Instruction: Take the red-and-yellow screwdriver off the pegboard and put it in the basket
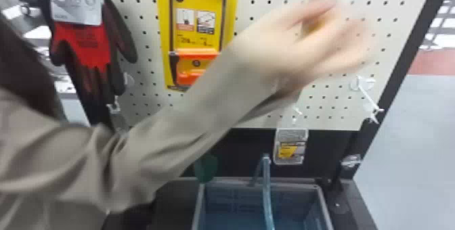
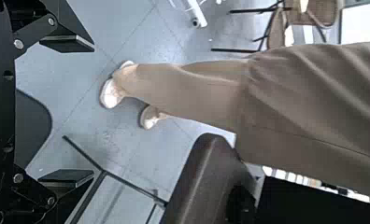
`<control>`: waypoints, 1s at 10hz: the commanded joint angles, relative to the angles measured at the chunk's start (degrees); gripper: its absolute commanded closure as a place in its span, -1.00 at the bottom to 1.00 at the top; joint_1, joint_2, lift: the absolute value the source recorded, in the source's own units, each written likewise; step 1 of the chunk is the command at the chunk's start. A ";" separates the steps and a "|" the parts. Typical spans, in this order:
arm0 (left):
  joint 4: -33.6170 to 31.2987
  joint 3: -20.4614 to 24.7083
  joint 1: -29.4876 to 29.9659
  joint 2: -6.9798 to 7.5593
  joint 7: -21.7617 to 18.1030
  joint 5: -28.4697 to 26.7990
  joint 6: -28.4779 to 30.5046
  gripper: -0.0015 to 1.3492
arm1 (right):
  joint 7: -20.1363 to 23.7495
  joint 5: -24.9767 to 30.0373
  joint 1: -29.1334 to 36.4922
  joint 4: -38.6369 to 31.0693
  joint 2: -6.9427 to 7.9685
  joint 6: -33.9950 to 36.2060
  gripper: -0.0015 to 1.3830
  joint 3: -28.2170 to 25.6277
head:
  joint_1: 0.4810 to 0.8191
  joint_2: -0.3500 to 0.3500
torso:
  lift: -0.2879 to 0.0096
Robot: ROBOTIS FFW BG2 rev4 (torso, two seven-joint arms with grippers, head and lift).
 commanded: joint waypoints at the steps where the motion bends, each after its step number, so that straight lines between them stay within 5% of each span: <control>1: 3.28 -5.86 -3.53 4.23 2.96 3.94 0.14 -0.53 | 0.23 1.30 -1.74 3.72 0.05 0.84 -0.65 0.00 | -0.60 0.00 | 0.26; 4: 11.58 -21.41 -16.08 11.35 2.43 19.85 -2.06 -0.53 | 13.24 5.35 -12.81 17.92 0.05 5.76 -0.65 -0.27 | -0.60 0.00 | 0.26; 7: 15.24 -25.10 -17.55 13.02 0.85 21.17 -6.02 -0.55 | 10.51 -0.10 -13.06 22.70 0.05 5.76 -0.65 -0.53 | -0.60 0.00 | 0.26; 10: 17.91 -24.49 -19.52 13.19 -3.37 21.08 -2.85 -0.55 | 5.06 -2.12 -13.43 20.74 0.05 17.80 -0.65 -0.53 | -0.60 0.00 | 0.26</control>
